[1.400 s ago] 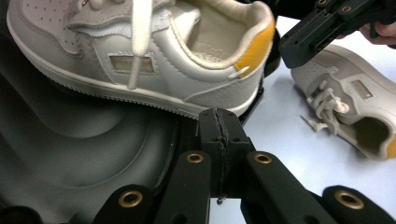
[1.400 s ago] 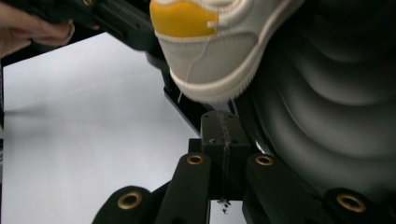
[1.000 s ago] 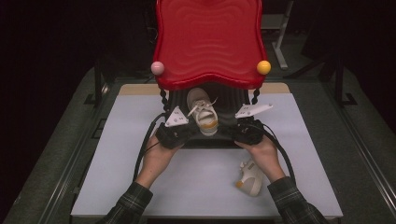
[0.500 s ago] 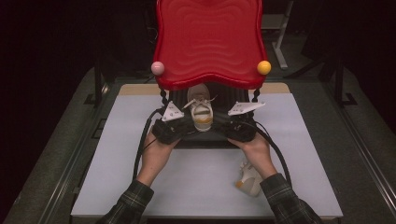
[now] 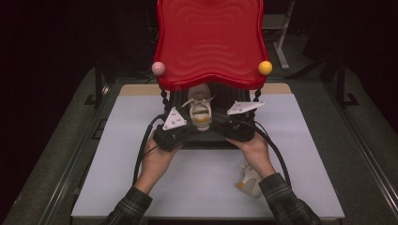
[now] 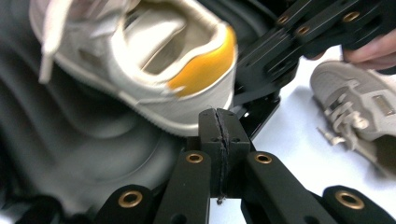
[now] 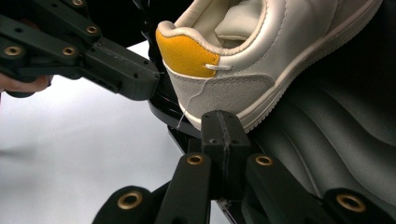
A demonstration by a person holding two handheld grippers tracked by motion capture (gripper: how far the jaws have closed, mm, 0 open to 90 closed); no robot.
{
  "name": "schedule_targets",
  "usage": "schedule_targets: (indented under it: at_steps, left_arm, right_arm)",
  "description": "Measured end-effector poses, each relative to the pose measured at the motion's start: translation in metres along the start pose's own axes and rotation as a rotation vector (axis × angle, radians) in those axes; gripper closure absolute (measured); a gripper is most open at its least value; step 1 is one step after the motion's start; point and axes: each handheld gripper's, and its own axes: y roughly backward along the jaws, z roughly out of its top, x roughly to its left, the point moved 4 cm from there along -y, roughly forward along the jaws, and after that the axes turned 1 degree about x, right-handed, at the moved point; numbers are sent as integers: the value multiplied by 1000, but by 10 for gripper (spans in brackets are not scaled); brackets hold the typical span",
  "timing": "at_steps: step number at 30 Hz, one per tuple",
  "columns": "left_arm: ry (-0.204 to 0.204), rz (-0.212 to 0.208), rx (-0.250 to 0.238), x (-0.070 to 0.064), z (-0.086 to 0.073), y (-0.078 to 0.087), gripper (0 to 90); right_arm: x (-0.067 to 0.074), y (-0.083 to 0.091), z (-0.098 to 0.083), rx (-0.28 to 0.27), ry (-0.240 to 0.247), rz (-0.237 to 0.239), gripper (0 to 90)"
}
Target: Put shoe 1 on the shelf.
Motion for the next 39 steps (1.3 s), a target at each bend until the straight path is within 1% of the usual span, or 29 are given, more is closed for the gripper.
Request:
schedule_targets:
  at_steps: [2,3,5,6,9,10,12,17,19,21,22,24,27,29,31,32,33,34,38,39]
  left_arm:
    - [-4,2,-1,1,2,-2,897]
    - [2,7,-6,2,3,-4,897]
    - [8,2,-8,3,3,-5,898]
    - [11,7,-14,2,4,-6,898]
    - [5,23,-12,4,5,-6,898]
    - [12,23,-17,5,5,-7,898]
    - [14,28,-16,7,6,-8,898]
    - [0,53,0,11,7,-13,898]
    - [7,57,-3,11,7,-15,898]
    - [7,62,3,12,5,-17,898]
    - [11,62,-4,13,5,-17,898]
    - [21,57,-9,13,4,-17,898]
    - [16,58,-5,12,4,-16,889]
    - [10,45,-1,10,3,-14,872]
    - [-9,31,9,8,0,-10,868]
    - [-9,25,8,7,-2,-8,868]
    - [-10,7,10,7,-5,-5,868]
    - [-3,-3,9,6,-7,-3,868]
    - [1,-30,7,4,-15,9,845]
    - [-4,-37,9,3,-17,14,830]
  right_arm:
    - [0,0,0,0,-5,3,896]
    - [0,-1,0,1,-6,3,896]
    - [0,-1,-1,5,-4,-5,896]
    - [0,-2,-1,6,-3,-8,896]
    - [-2,-3,0,0,-15,-5,896]
    - [-2,-4,1,-5,-12,-7,896]
    - [-3,-5,2,-10,-14,-15,896]
    - [-8,-9,4,-10,-24,-37,896]
    - [-9,-11,4,-10,-30,-36,896]
    - [-10,-13,4,-8,-30,-43,896]
    - [-10,-14,3,-7,-30,-48,896]
    - [-11,-15,3,-13,-40,-43,896]
    - [-11,-15,3,-16,-35,-46,896]
    - [-10,-12,4,-17,-33,-41,895]
    - [-8,-7,4,-16,-28,-35,896]
    - [-7,-5,4,-9,-21,-33,896]
    - [-6,-2,3,-6,-16,-29,896]
    - [-5,2,2,-2,-15,-26,896]
    - [-2,14,-2,6,-7,-10,896]
    - [-2,18,-4,9,-2,-1,895]
